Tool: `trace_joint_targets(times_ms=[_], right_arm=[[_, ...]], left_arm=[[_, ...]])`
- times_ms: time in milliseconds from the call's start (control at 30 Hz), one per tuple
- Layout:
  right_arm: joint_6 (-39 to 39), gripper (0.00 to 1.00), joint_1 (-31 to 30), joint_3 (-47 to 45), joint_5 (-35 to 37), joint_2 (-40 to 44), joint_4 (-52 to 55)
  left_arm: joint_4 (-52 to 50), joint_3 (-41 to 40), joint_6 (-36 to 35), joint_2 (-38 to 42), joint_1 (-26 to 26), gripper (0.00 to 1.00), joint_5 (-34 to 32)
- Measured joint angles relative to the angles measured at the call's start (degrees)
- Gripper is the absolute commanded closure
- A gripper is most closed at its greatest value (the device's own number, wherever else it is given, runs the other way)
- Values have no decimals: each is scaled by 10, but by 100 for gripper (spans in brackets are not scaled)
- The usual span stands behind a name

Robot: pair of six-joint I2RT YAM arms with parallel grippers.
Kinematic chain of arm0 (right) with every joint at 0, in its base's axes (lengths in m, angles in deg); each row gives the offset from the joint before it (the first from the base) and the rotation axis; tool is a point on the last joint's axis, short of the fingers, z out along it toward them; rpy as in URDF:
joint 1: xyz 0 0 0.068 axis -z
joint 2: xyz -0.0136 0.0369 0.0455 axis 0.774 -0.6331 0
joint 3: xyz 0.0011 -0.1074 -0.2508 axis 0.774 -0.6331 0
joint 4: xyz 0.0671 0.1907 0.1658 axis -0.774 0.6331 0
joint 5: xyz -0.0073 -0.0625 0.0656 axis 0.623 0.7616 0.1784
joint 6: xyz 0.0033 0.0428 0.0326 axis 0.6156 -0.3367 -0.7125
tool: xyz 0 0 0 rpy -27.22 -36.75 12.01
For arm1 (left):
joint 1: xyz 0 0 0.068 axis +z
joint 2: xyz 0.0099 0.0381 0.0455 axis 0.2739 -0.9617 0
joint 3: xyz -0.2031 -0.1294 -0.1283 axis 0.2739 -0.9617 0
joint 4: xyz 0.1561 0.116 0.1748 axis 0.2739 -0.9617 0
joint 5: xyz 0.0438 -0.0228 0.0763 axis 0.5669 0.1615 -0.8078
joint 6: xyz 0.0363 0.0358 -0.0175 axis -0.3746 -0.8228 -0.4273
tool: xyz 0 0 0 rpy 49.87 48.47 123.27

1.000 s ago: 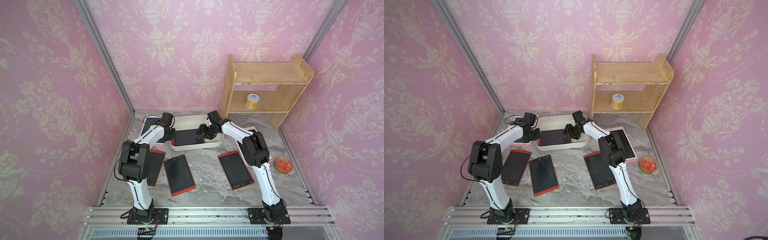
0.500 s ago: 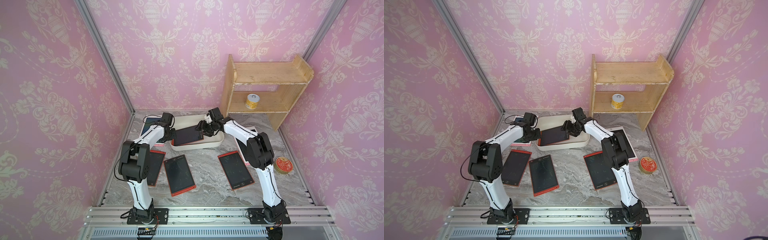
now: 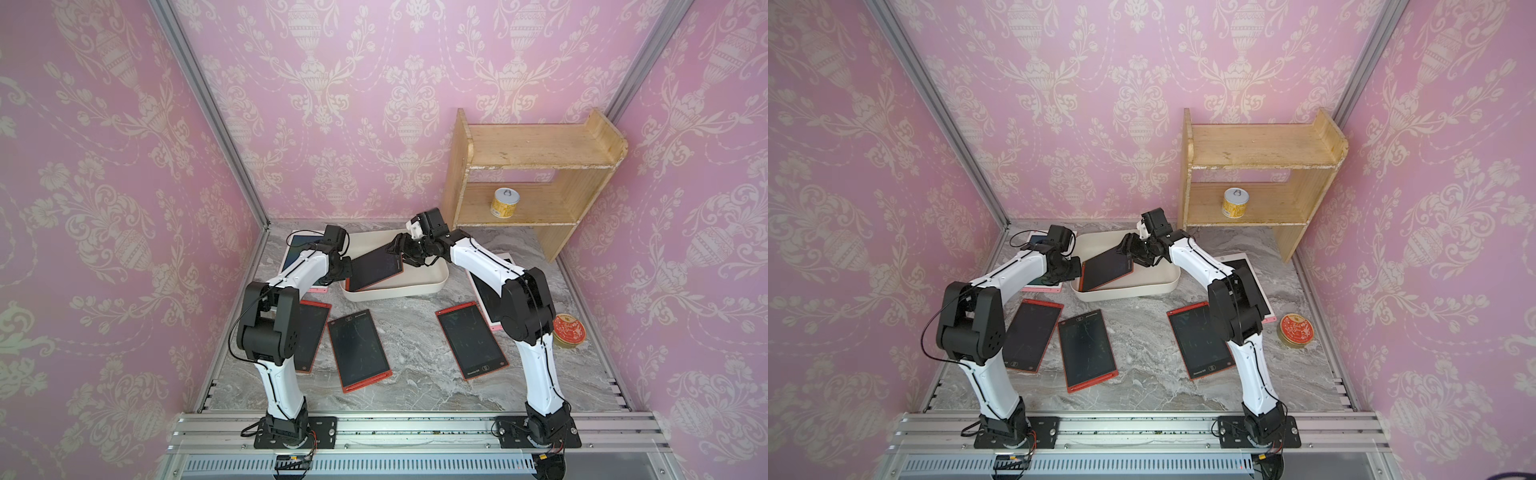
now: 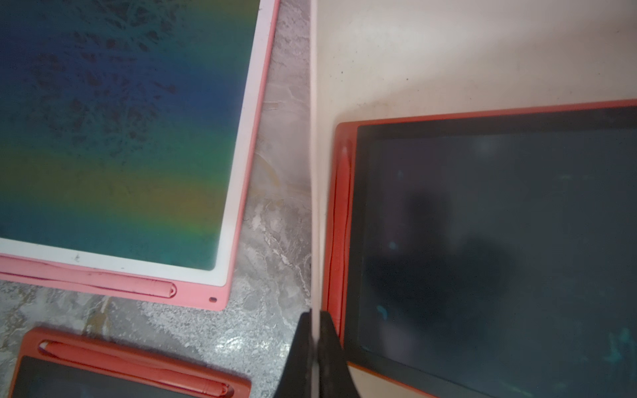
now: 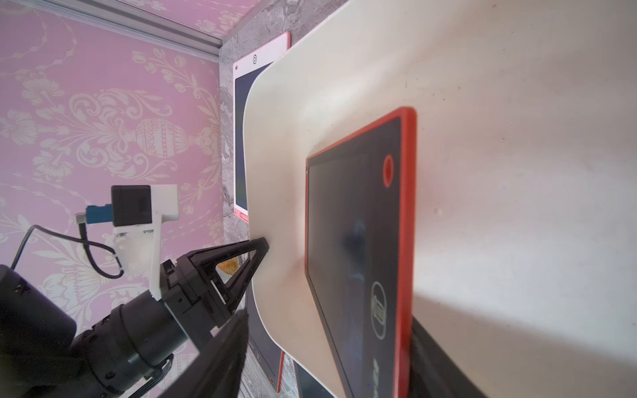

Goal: Take out the writing tablet from the storage box
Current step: Pick up the writing tablet from the storage box.

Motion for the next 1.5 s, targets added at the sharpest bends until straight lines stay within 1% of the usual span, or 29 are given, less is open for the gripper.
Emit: trace_joint_targets(times_ms=[133,400,567,733,867,1133,1233,1267,1300,1367,1400,1500], right_arm=[[-18,31,-1,-24,-12,30,-19],[-32,32,-13,-29,-26,95,-44],[-34,37,-18,-26,-26,102,-34],[-35,47,-20,-22,-23,102,-1],[-42,58,-23,-17,-13,101,14],[-62,72,-33,-12,0,101,27],[-70,81,-35,-12,7,101,26],[-72,85,-36,-15,9,101,22],[-78,92,-36,-21,11,102,15],[-87,98,-35,-39,9,106,-5],[-93,100,-35,-47,5,110,-17],[-103,100,-38,-72,7,131,-44]], left_arm=[[0,0,0,0,0,100,0],[1,0,0,0,-1,100,1],[1,-1,0,0,-1,100,1],[1,-1,0,0,-1,100,1],[2,-1,0,0,-1,100,1],[8,-5,1,0,-1,100,3],[10,-6,2,0,-1,100,5],[10,-6,3,0,-1,100,5],[11,-6,3,0,-1,100,5],[11,-6,3,0,0,99,5],[12,-6,5,0,0,97,5],[12,-6,8,0,-1,94,10]])
